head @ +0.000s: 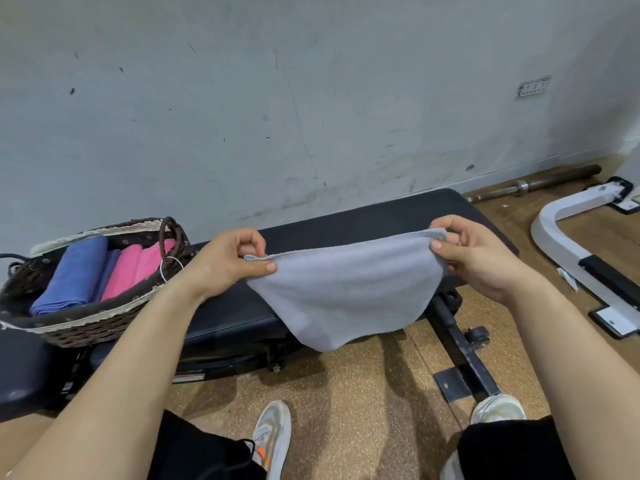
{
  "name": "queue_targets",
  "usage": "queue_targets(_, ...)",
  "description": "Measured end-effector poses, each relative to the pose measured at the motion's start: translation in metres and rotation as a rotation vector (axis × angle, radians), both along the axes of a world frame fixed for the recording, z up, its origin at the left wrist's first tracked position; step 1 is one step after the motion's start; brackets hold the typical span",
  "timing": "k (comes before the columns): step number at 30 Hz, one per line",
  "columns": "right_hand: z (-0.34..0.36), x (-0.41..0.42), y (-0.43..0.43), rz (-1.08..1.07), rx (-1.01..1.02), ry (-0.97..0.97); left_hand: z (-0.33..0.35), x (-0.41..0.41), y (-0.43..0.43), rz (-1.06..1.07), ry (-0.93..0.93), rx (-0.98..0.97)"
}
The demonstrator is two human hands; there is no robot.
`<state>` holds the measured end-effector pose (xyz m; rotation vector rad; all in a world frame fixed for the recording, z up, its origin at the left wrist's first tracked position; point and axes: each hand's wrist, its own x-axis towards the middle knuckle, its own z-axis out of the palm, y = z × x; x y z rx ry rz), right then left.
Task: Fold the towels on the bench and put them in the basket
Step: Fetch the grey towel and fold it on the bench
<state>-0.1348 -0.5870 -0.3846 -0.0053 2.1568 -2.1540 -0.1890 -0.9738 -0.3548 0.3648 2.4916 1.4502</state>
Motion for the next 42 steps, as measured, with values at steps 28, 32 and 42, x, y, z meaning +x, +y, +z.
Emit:
queue_targets(28, 0.015, 0.007, 0.001, -0.132, 0.147, -0.022, -0.001, -0.003, -0.004, -0.02, -0.115, 0.008)
queue_targets(32, 0.029, -0.013, -0.006, -0.193, 0.223, -0.03, -0.002, -0.022, 0.001, 0.063, -0.035, 0.048)
queue_targets(42, 0.017, -0.147, -0.002, -0.335, 0.692, -0.007, -0.025, -0.107, 0.035, 0.455, 0.258, -0.085)
